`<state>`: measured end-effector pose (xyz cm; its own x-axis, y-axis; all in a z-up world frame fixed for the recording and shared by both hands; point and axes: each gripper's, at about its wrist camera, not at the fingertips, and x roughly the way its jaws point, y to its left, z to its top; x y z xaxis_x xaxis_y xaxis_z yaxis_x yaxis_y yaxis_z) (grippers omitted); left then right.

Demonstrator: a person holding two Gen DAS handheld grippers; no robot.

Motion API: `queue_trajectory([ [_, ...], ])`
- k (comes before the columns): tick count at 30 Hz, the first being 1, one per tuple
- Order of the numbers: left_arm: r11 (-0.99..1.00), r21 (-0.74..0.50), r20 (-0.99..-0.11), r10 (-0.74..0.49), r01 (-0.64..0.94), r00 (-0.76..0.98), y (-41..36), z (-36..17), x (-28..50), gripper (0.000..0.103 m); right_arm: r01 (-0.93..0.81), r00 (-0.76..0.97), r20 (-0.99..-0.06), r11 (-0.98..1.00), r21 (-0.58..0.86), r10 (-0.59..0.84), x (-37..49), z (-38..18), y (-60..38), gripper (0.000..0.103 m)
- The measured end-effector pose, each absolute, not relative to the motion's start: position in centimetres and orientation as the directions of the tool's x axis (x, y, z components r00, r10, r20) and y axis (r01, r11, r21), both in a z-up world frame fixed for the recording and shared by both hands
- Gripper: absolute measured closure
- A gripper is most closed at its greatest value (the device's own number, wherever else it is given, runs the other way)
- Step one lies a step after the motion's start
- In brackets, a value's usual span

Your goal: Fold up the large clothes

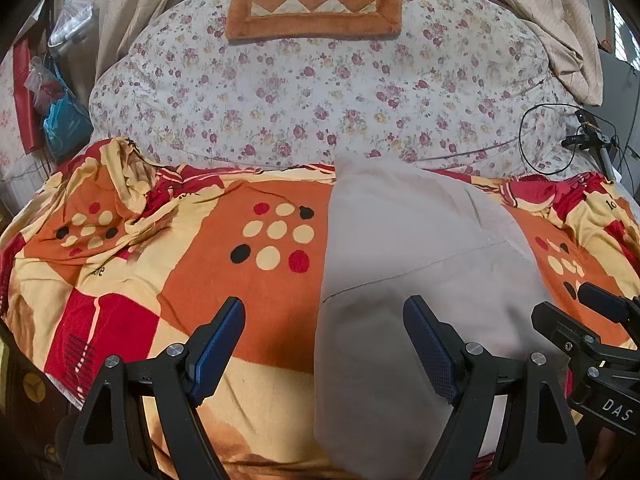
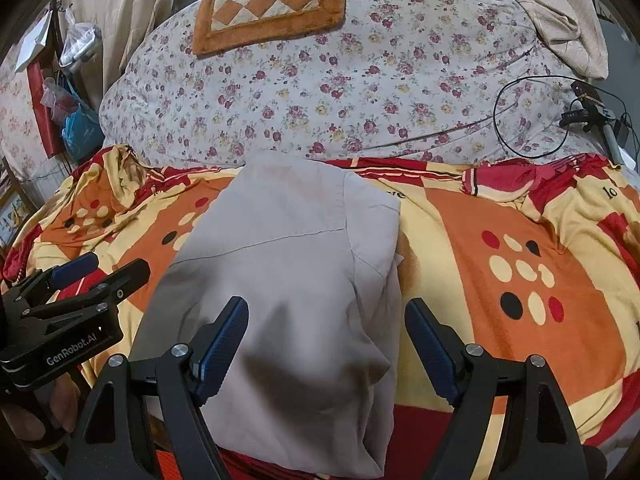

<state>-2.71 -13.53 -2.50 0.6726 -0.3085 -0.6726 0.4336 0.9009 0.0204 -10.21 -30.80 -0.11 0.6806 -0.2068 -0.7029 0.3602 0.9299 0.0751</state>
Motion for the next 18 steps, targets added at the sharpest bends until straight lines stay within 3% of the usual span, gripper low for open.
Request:
queue_trajectory([
  [18, 0.897, 0.024, -0.679, -0.310, 0.442, 0.666, -13.71, -3.18, -2.44, 0.021, 0.350, 0.670, -0.716, 0.934, 0.074, -0.195, -9.76, -0.94, -30.58, 0.021],
])
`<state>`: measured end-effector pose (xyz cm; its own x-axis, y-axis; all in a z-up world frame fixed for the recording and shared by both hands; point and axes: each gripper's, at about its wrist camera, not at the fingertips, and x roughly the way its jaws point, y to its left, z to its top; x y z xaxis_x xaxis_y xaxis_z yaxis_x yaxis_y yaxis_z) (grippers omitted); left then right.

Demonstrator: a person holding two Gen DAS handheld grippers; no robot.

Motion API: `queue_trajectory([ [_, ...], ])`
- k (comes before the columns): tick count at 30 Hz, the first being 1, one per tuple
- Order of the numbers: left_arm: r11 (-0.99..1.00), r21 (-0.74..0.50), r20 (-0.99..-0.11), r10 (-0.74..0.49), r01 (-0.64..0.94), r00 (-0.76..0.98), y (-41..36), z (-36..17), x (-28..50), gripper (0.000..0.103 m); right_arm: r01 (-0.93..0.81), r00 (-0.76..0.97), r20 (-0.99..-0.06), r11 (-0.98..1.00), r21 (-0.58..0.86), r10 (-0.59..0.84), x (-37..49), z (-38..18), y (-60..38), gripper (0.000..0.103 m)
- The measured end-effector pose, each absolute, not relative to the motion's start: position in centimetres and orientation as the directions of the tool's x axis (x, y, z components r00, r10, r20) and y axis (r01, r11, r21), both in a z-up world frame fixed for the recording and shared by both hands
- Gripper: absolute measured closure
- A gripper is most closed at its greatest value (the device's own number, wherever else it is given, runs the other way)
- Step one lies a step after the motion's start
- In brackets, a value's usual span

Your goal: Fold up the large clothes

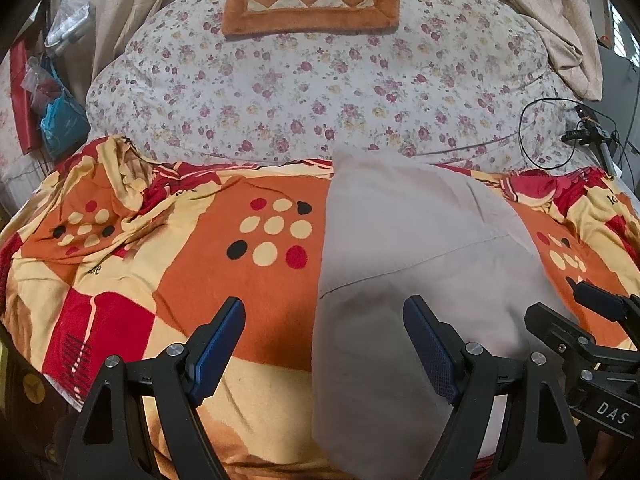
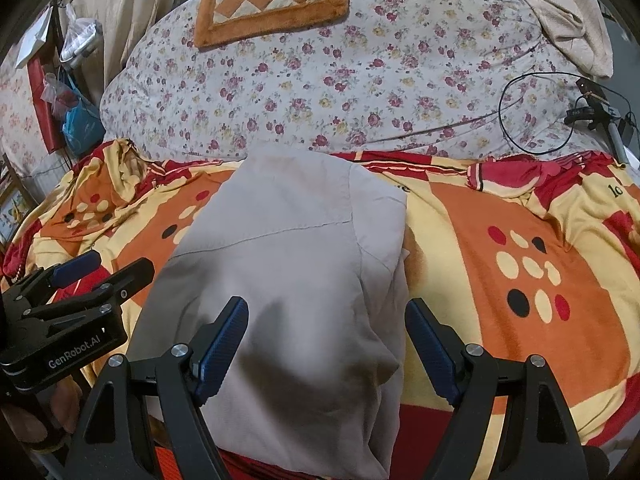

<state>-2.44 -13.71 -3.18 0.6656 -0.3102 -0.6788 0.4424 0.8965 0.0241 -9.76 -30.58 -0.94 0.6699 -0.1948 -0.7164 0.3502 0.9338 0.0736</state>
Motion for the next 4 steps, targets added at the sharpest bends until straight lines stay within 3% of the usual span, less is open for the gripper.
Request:
queue_trajectory([
  [4, 0.897, 0.012, -0.683, -0.315, 0.442, 0.659, -13.61, -3.30, -2.16, 0.021, 0.344, 0.667, -0.720, 0.936, 0.072, -0.190, -9.54, -1.15, -30.57, 0.021],
])
